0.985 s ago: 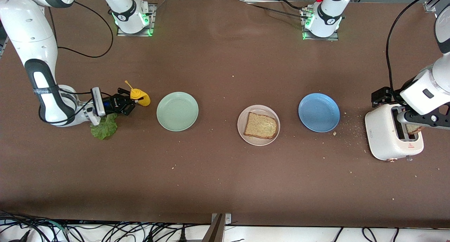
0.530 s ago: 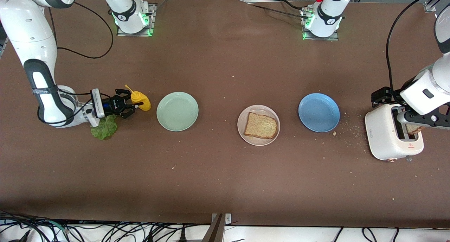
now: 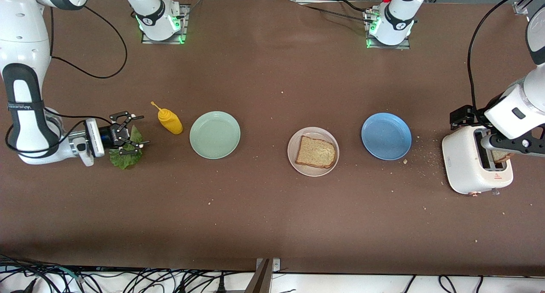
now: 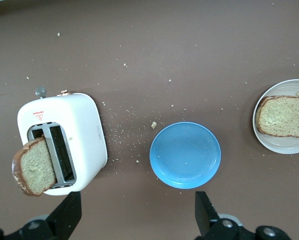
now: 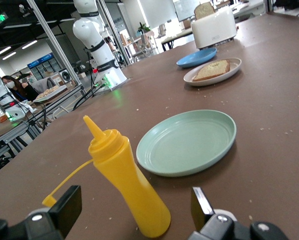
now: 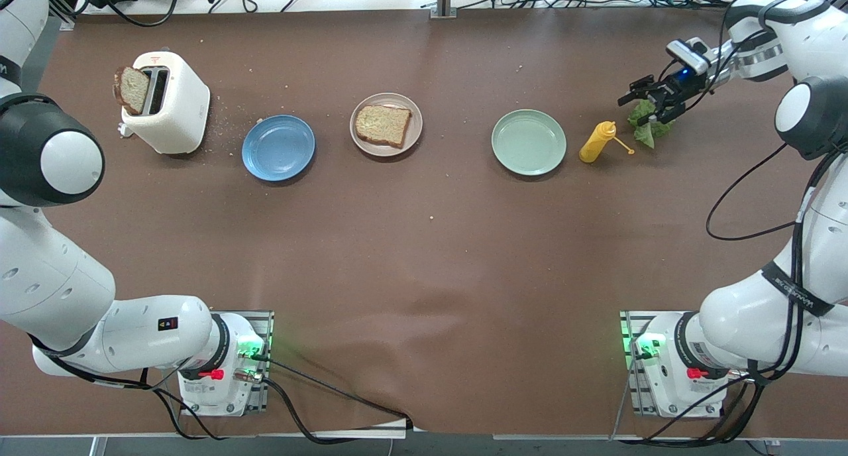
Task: Make sandwich in beige plate with both arms
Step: 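Release the bottle and draw the right gripper back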
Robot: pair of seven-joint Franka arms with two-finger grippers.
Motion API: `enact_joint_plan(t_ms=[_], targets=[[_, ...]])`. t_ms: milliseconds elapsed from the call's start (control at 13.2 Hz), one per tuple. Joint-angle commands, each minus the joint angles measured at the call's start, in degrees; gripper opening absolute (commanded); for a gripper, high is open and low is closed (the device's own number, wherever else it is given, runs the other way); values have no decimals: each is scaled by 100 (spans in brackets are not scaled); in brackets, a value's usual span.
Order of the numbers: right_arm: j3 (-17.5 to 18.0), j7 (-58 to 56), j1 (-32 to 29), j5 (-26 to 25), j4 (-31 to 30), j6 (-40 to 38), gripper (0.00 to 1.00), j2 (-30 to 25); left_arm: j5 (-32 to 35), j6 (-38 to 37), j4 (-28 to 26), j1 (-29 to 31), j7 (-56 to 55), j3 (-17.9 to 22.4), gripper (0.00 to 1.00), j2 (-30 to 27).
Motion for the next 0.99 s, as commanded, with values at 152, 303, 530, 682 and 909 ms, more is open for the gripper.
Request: enact_joint_plan(t_ms=[152,303,530,682,909], targets=[[-43,2303,16,-1076,1025,-89,97,-406,-132,-101,101,26,19,-3,100,-1],[-43,3489,164,-1569,1192,104,97,-757,-132,-101,101,26,19,-3,100,-1],[-43,5395,446,-2438,1350,342,97,-1425,-132,-101,101,26,19,-3,100,-1],[-8,6662,665,-3255,1631,333,98,-1829,-132,-101,101,26,19,-3,100,-1],[27,8340,1051,-4572,1624,551,98,-2051,-132,-101,101,26,19,-3,100,-1]])
